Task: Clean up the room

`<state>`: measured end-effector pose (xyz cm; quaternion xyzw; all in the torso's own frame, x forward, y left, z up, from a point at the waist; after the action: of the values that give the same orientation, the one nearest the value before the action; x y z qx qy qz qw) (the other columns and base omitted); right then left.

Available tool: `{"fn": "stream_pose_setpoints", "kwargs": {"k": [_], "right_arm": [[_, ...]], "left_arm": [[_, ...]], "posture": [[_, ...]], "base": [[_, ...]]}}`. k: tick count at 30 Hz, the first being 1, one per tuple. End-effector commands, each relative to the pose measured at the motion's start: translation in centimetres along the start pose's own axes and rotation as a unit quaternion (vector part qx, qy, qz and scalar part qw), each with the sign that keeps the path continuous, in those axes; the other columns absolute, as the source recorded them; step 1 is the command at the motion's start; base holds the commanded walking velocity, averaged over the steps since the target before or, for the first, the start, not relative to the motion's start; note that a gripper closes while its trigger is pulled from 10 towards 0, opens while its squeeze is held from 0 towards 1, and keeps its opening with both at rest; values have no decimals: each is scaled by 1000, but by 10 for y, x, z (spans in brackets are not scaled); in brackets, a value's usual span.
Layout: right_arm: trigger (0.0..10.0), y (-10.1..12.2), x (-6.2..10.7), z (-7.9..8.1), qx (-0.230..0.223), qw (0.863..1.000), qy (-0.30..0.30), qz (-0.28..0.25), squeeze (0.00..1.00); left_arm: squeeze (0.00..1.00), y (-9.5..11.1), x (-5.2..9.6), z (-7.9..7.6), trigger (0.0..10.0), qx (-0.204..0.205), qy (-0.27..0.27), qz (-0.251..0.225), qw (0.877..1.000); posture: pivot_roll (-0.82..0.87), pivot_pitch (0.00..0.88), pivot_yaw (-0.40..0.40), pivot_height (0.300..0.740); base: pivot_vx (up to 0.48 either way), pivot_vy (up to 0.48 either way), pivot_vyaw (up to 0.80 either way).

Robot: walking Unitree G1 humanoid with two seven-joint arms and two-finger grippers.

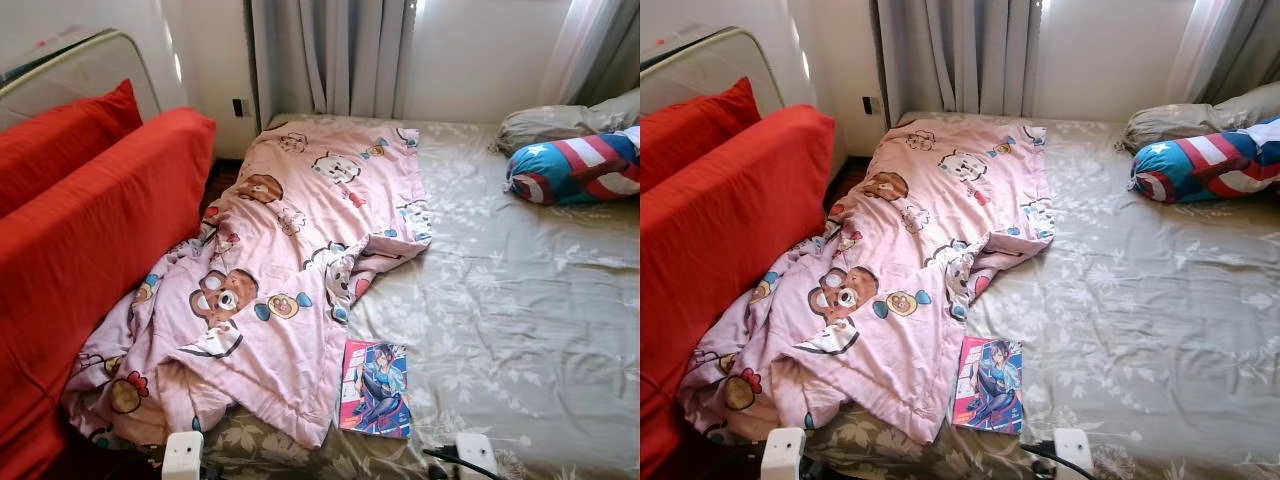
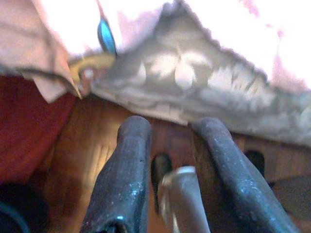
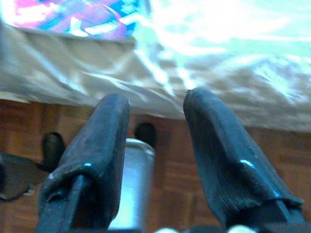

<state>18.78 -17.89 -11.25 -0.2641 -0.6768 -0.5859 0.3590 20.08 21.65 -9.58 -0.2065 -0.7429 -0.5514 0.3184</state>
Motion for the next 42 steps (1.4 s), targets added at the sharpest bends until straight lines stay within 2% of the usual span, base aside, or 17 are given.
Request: {"fn": "stream_pose_setpoints", "kwargs": {"k": [1,4,8,9,11,12,14,17,18,21,24,33,39,42], "right_arm": [[10000,11,-2,1,-8,1000,-2,-21,0],[10000,20,-4,1,-10,999,-4,-35,0],[10000,51,-6,-8,-26,995,-21,-91,0],[10000,51,-6,-8,-26,995,-21,-91,0],[10000,61,-6,-14,-32,993,-29,-111,0],[10000,71,-5,-19,-37,990,-37,-133,0],[10000,86,-3,-25,-42,985,-45,-163,0],[10000,106,-1,-30,-41,977,-50,-204,0],[10000,121,2,-30,-36,971,-52,-232,0],[10000,134,4,-31,-34,964,-55,-257,0],[10000,157,11,-35,-39,950,-72,-303,0],[10000,171,17,-42,-27,940,-80,-329,0],[10000,188,24,-47,-24,929,-83,-359,0],[10000,192,26,-47,-14,926,-83,-369,0]], "left_arm": [[0,13,1,4,10000,8,-7,-37,999],[0,24,1,6,10000,6,-11,-62,998],[0,84,0,6,10000,-2,-16,-175,985],[0,84,0,6,10000,-2,-16,-175,985],[0,98,0,4,10000,-2,-20,-199,980],[0,112,1,-2,10000,-7,-32,-225,974],[0,128,4,-10,10000,-12,-45,-254,966],[0,138,7,-16,10000,-12,-58,-278,959],[0,143,9,-20,10000,-10,-65,-292,954],[0,148,12,-23,10000,-8,-69,-305,950],[0,155,16,-30,10000,-3,-82,-324,943],[0,169,25,-36,10000,7,-83,-356,931],[0,166,23,-39,10000,9,-87,-349,933],[0,172,25,-41,10000,9,-91,-355,930]], "posture": [[17,28,3,740],[17,22,2,740],[12,0,6,740],[12,0,6,740],[7,0,9,740],[0,0,13,740],[-3,0,15,740],[1,0,10,740],[-3,0,8,740],[-7,0,9,740],[4,0,-5,740],[33,0,-46,740],[21,0,-43,740],[23,0,-43,740]], "base": [[0,0,0],[0,0,0],[0,0,0],[0,0,0],[0,0,0],[0,0,0],[0,0,0],[0,0,0],[0,0,0],[0,0,0],[0,0,0],[0,0,0],[0,0,0],[0,0,0]]}}
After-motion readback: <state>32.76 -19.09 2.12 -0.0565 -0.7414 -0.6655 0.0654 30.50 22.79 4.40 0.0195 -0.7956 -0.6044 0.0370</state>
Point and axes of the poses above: a point about 5 cm out from each wrist's last joint towards the gripper, its own x axis pointing back from the gripper into the wrist, its own y axis along the axis of the wrist's last joint, z = x × y, the point moved 3 cm from there along -x, pointing out of the wrist towards the gripper, and after that the axes turned 14 degrees about x, right-handed, at the moved point
